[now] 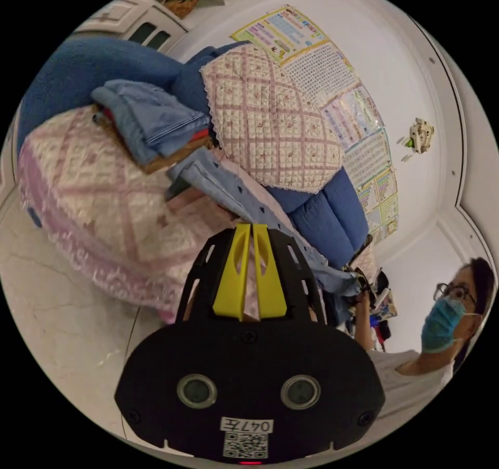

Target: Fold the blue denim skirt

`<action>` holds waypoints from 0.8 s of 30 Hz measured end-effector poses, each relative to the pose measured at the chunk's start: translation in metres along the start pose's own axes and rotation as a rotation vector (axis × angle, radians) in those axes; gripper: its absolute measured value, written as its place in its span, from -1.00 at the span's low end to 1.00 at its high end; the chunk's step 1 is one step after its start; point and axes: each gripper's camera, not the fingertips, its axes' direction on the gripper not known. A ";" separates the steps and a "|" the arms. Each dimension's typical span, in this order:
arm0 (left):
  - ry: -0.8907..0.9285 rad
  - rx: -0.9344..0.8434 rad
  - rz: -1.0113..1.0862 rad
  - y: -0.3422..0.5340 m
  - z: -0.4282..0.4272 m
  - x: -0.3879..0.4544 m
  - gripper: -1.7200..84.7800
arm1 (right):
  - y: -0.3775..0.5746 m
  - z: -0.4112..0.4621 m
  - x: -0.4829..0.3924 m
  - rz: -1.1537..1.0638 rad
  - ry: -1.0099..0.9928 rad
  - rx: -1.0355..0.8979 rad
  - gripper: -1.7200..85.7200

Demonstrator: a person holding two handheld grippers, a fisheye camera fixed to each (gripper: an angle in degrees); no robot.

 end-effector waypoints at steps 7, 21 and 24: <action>-0.034 -0.124 -0.218 0.129 -0.026 -0.171 -0.98 | 0.031 -0.006 -0.023 -0.129 -0.035 -0.084 -0.97; 0.012 -0.111 -0.202 0.260 -0.095 -0.253 -0.94 | 0.056 0.025 -0.008 -0.159 0.039 -0.178 -0.96; 0.142 -0.206 -0.221 0.303 -0.033 -0.256 -0.85 | 0.049 0.038 -0.007 -0.147 0.025 -0.169 -0.96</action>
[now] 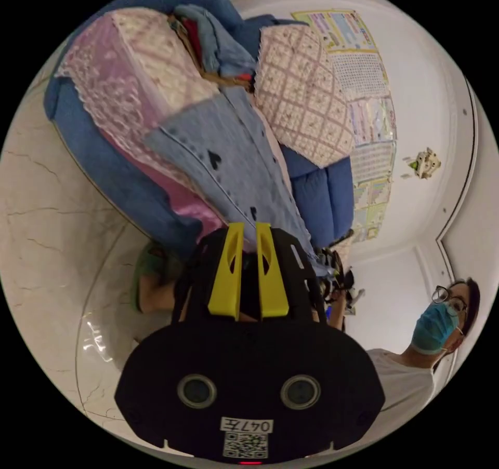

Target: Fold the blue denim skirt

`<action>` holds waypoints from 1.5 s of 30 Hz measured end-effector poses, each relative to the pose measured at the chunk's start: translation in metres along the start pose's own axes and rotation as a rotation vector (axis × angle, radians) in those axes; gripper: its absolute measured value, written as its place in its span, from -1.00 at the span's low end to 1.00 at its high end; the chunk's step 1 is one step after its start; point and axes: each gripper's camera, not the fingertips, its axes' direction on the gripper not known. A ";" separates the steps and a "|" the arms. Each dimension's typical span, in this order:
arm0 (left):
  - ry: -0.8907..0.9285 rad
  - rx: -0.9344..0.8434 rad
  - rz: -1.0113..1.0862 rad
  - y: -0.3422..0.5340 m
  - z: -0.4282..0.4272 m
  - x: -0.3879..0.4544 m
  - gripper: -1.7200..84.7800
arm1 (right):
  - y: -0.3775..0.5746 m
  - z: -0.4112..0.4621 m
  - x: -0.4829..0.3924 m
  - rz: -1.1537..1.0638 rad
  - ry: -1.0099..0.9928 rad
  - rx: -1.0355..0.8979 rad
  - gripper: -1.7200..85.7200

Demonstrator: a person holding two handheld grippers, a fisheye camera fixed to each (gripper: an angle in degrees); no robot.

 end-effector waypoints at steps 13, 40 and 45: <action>0.086 0.045 -0.084 0.059 0.009 -0.136 -0.82 | -0.010 0.043 0.030 0.094 -0.121 -0.013 -0.96; -0.239 0.145 0.151 -0.317 0.104 -0.159 -0.98 | -0.151 0.187 -0.032 0.112 0.000 -0.032 -0.96; -0.358 0.100 0.071 -0.406 0.234 -0.211 -0.98 | -0.191 0.285 -0.063 0.126 0.104 -0.165 -0.97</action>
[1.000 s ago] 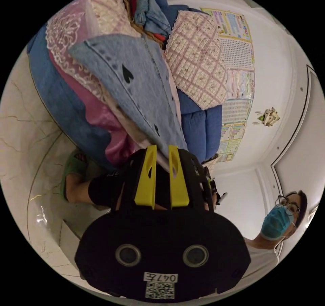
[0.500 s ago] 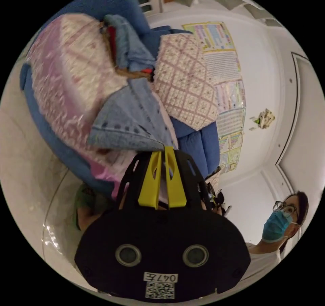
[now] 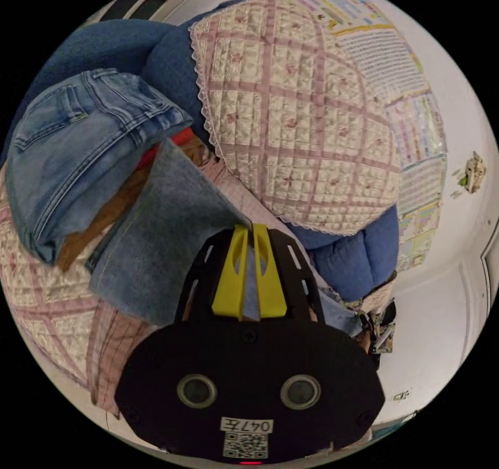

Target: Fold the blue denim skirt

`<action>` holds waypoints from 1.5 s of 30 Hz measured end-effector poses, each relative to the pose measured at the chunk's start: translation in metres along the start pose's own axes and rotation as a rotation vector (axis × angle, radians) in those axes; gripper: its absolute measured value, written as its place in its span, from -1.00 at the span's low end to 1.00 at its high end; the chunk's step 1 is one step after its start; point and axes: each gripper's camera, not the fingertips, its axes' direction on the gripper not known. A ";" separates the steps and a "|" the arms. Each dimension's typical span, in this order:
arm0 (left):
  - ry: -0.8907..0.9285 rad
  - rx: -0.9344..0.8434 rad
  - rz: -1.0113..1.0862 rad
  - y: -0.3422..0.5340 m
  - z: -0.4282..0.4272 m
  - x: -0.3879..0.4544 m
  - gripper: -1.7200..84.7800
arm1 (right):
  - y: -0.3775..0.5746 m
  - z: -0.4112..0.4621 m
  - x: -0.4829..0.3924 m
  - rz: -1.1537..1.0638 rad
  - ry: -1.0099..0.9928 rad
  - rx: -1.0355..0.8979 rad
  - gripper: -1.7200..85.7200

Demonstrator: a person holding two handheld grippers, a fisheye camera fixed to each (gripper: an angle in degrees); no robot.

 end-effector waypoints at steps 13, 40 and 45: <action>-0.082 0.054 -0.083 -0.028 0.011 -0.027 -0.76 | -0.023 0.047 -0.041 0.253 -0.149 -0.090 -0.70; 0.000 0.240 0.294 0.437 -0.541 0.007 -0.89 | 0.141 -0.229 -0.337 -0.421 -0.686 -0.017 -0.96; 0.056 0.283 0.285 0.453 -0.601 -0.019 -0.98 | 0.188 -0.248 -0.317 -0.363 -0.689 -0.023 -0.97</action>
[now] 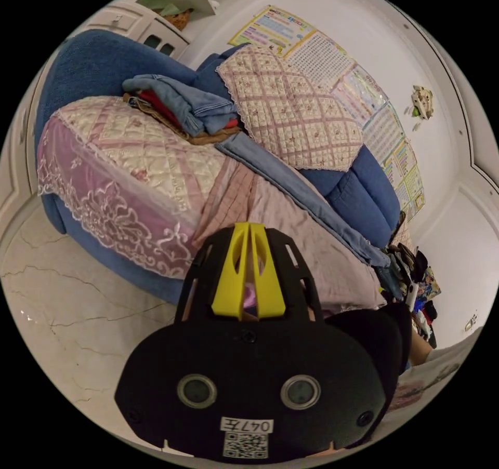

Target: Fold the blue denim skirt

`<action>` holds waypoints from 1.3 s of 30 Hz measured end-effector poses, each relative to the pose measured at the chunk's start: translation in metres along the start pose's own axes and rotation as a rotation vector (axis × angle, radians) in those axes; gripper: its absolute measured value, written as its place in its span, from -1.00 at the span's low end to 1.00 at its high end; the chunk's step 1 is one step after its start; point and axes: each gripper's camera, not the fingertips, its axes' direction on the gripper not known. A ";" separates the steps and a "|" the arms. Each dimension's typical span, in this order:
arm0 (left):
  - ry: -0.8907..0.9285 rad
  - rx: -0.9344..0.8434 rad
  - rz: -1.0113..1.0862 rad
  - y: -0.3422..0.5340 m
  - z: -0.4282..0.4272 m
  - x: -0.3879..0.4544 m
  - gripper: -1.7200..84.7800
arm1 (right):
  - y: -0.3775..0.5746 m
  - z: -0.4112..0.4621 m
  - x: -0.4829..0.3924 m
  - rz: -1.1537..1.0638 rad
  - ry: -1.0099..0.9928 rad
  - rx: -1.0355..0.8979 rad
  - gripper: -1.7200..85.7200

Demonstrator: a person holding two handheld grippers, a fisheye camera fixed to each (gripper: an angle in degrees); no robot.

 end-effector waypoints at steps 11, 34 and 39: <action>0.109 0.077 -0.111 -0.053 -0.140 -0.035 -0.94 | -0.093 -0.097 -0.078 0.061 0.058 0.074 -0.93; -0.003 -0.087 -0.272 -0.168 -0.041 -0.226 -0.86 | -0.291 -0.107 -0.215 -0.273 0.527 -0.263 -0.95; 0.058 -0.042 -0.429 -0.176 0.019 -0.333 -0.87 | -0.306 -0.130 -0.232 -0.287 0.547 -0.257 -0.95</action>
